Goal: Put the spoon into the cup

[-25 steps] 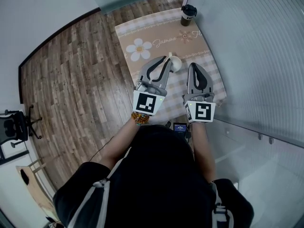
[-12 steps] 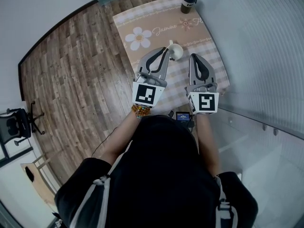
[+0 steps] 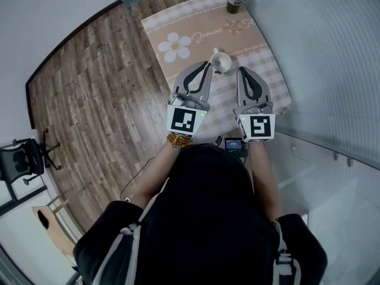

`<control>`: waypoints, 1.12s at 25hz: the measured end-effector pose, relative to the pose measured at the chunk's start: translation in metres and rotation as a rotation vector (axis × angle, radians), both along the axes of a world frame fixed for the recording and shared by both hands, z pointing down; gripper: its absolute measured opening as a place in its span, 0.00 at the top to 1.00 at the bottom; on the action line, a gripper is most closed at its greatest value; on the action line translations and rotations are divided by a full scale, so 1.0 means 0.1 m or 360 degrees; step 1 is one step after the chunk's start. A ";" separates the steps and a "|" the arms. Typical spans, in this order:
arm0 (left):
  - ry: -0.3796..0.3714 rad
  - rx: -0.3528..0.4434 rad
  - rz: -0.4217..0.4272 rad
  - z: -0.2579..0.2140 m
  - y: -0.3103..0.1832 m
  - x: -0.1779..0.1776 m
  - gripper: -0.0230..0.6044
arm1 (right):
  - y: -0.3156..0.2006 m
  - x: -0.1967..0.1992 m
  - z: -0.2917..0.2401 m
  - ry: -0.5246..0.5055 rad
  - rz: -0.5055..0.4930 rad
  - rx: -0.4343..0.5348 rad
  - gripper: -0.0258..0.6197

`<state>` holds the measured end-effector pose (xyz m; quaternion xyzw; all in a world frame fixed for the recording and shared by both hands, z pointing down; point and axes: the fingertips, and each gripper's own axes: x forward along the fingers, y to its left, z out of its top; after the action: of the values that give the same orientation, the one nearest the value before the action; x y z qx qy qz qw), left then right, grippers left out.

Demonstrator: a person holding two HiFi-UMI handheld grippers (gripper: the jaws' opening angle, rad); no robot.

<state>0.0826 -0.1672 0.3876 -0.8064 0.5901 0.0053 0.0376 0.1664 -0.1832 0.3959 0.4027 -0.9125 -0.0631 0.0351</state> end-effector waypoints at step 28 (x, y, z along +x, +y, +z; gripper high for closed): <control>-0.0052 -0.0006 0.0029 0.12 -0.05 -0.06 0.92 | -0.12 0.00 0.22 0.0033 0.0026 -0.0066 0.95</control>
<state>0.0768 -0.1721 0.4000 -0.8117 0.5822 -0.0086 0.0457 0.1669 -0.1948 0.4179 0.4086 -0.9099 -0.0480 0.0535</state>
